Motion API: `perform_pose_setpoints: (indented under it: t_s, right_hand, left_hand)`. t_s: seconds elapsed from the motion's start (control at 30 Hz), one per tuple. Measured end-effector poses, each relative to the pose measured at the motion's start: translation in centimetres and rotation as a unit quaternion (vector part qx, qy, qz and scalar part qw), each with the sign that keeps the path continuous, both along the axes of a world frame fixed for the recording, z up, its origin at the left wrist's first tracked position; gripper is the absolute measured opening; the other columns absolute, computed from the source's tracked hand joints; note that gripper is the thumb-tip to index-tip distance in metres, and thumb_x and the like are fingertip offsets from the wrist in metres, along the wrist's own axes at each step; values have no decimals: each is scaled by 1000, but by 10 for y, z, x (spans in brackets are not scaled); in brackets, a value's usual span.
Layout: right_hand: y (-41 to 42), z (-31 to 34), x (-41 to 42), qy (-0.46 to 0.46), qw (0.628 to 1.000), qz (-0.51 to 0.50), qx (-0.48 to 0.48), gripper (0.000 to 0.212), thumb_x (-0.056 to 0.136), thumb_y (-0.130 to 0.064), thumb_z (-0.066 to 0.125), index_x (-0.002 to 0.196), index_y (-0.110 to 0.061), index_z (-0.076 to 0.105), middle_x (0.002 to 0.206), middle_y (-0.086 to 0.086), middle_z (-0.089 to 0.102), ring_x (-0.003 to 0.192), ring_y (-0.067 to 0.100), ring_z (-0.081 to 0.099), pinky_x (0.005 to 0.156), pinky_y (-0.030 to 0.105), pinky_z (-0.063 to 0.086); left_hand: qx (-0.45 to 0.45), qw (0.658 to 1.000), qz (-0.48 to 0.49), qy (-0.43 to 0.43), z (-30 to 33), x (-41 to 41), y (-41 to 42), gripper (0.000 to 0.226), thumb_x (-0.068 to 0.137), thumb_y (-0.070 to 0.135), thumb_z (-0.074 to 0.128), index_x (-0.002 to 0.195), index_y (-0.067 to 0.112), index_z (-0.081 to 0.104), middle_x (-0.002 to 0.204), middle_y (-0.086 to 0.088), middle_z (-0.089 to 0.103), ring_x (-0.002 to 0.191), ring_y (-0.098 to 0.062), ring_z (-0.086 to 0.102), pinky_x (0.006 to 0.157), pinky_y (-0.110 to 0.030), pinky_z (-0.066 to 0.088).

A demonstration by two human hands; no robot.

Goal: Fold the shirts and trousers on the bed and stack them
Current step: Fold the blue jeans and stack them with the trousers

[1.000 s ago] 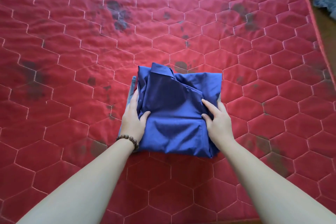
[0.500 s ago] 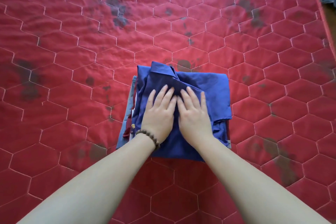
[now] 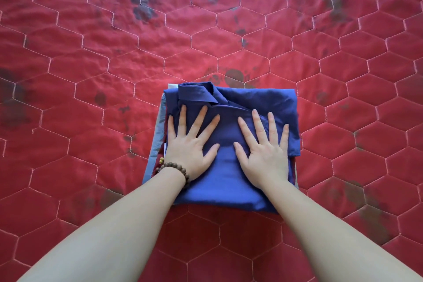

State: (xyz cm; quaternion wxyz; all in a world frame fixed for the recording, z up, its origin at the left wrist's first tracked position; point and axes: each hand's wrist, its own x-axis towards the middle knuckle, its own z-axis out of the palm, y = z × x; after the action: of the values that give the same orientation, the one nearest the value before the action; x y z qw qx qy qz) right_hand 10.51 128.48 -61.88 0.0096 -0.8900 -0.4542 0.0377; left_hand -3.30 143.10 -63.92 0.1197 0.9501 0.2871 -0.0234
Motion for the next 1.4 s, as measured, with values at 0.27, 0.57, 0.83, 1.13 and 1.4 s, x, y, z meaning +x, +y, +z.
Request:
perform_pose_setpoints:
  t_s: [0.27,0.57,0.83,1.13,1.4]
  right_hand:
    - [-12,12,9,29,999,3,-18,65,89,-61,33,150,-38,24,162,1,4,149,27,2,116,61,1]
    - [-34,19,14,264,942,-204,25,85,70,-79,53,132,-73,-5,156,3,-28,146,36,14,110,56,31]
    - [-36,22,17,321,919,-220,62,86,65,-80,58,129,-77,1,159,2,-19,148,27,9,110,56,30]
    - [-37,24,24,377,896,-218,80,81,68,-71,64,125,-80,7,159,-2,-19,148,26,8,114,54,23]
    - [-40,29,35,404,890,-204,63,84,65,-68,71,125,-80,12,159,-3,-18,146,26,20,114,39,28]
  left_hand:
    - [-15,999,27,-20,10,-14,10,60,91,55,30,148,41,18,160,5,12,148,-33,5,113,-66,6]
    - [-190,960,207,8,10,-34,14,86,67,83,43,134,69,-10,160,-13,-11,145,-40,4,117,-52,16]
    - [-215,951,221,-31,12,-37,22,84,64,81,55,128,78,0,150,-6,14,126,-38,32,110,-47,31]
    - [-222,954,202,5,15,-38,32,85,62,87,47,128,77,-6,106,-6,31,107,-36,43,100,-44,39]
    - [-268,948,170,27,23,-43,43,91,62,82,58,128,77,-4,102,-14,59,94,-35,58,84,-34,46]
